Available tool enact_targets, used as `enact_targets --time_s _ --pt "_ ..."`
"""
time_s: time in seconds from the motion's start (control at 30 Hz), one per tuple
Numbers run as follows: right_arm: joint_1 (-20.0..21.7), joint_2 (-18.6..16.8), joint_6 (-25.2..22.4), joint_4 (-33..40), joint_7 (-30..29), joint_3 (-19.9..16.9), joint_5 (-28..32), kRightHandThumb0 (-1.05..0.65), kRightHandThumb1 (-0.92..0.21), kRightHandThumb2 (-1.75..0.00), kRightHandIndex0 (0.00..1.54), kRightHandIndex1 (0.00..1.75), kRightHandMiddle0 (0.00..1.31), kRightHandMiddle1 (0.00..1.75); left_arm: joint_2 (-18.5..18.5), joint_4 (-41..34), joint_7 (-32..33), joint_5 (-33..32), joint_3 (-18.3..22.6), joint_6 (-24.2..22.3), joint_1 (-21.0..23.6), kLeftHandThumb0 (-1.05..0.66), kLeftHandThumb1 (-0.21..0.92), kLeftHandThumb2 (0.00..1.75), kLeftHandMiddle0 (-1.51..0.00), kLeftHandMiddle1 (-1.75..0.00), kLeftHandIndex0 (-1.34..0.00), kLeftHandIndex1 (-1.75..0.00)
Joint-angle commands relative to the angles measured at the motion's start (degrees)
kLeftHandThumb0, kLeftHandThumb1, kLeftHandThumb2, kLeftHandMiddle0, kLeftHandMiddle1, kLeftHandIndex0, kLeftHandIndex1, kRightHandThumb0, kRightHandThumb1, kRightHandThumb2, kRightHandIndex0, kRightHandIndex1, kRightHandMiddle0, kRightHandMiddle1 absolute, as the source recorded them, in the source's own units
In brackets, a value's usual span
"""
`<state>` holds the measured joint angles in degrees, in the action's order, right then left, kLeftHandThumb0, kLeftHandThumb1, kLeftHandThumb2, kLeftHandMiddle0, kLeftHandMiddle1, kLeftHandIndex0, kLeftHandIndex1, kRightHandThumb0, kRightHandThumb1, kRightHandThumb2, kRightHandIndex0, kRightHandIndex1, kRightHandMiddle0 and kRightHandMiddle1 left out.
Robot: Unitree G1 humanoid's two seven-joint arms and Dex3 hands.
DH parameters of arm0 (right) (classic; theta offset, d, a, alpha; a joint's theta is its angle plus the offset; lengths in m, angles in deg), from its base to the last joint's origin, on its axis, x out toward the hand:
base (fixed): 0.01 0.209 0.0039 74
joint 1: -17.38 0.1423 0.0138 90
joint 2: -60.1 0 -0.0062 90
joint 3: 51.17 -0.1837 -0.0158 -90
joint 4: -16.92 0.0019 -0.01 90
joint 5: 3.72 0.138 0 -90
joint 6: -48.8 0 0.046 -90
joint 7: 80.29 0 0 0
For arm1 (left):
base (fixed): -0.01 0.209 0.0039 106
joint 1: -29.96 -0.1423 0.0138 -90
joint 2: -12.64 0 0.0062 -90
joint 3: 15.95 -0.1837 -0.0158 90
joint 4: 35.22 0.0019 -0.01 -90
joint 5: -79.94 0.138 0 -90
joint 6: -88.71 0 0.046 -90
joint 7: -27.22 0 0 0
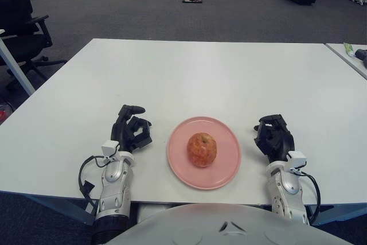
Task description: Put the apple into the plate.
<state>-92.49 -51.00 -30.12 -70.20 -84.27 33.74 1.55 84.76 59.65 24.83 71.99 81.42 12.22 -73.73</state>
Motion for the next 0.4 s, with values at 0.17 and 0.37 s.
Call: enact_targets --time_s 0.17,0.37 --pt "-0.9 -0.1 -1.3 0.6 -0.5 0.4 -1.0 -0.39 -0.67 -0.87 0.65 1.75 0.35 1.75 0.2 0.5 -0.2 0.7 -0.6 -0.2 0.0 -0.01 0.35 1.30 -0.57 -1.75 -0.36 -1.75" --pt "-1.4 -0.3 -1.8 1.2 -0.3 0.5 -0.5 -0.38 -0.68 -0.87 0.65 1.75 0.34 1.75 0.0 0.5 -0.2 0.5 -0.6 0.0 -0.1 -0.01 0.37 1.28 -0.56 -1.75 -0.35 -1.75"
